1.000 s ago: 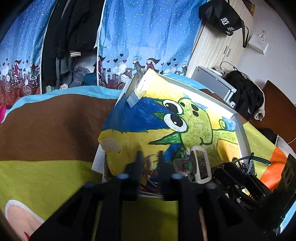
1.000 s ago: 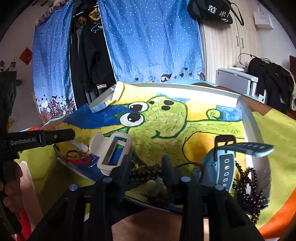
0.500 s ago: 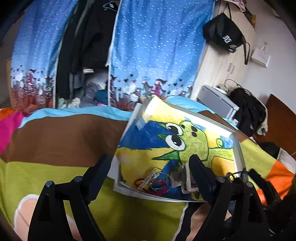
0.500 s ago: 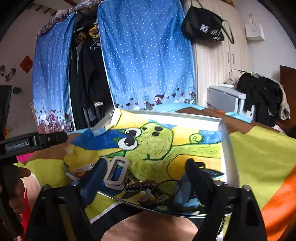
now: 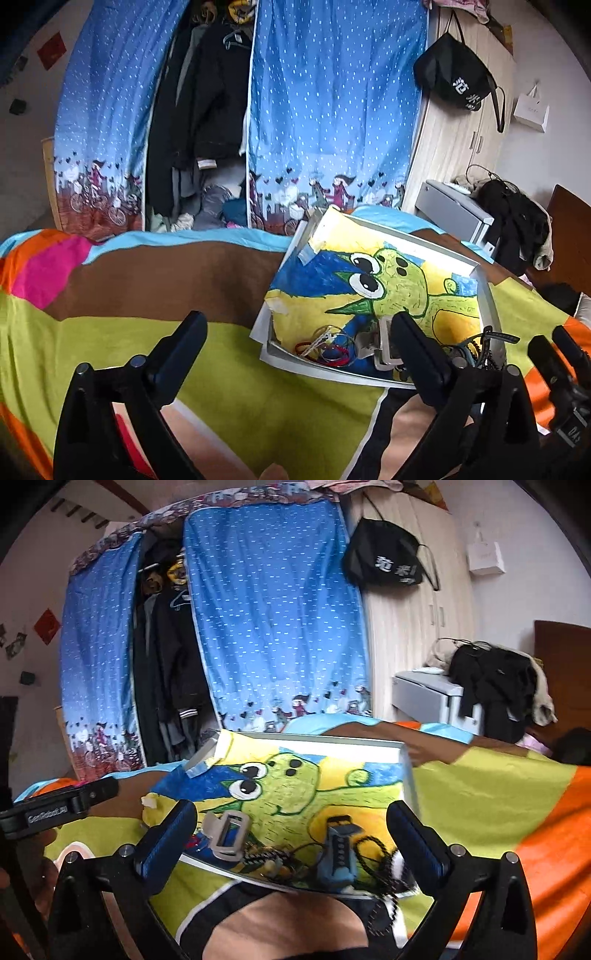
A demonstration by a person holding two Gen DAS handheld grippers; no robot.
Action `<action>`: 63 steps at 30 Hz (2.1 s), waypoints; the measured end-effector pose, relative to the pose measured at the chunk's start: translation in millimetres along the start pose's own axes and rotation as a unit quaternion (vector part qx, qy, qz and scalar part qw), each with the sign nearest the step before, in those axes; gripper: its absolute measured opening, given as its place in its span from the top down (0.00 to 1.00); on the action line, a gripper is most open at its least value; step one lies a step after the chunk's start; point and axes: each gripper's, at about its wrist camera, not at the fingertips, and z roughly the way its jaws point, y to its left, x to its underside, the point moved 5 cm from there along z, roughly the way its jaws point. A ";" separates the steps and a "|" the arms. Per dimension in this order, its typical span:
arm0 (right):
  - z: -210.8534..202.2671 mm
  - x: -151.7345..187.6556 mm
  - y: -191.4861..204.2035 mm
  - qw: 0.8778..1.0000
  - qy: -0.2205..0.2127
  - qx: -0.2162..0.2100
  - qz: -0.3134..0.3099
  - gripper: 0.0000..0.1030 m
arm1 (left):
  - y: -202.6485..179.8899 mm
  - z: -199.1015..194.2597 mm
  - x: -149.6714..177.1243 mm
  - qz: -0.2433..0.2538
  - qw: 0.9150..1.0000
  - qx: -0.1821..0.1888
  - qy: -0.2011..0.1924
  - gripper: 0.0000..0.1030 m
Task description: Organize jewelry
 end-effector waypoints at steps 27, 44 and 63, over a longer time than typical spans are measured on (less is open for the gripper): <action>-143.7 1.8 28.4 0.999 -0.043 0.015 -0.004 0.00 | -5.9 -152.0 44.1 0.044 0.997 0.051 -0.028 0.04; -224.9 45.7 54.9 0.999 -0.035 0.006 0.010 0.00 | 11.2 -240.1 85.9 0.065 0.994 0.060 -0.060 0.04; -260.4 109.0 78.2 0.999 -0.005 0.032 -0.022 0.00 | 23.2 -272.6 150.4 0.077 0.994 0.063 -0.051 0.04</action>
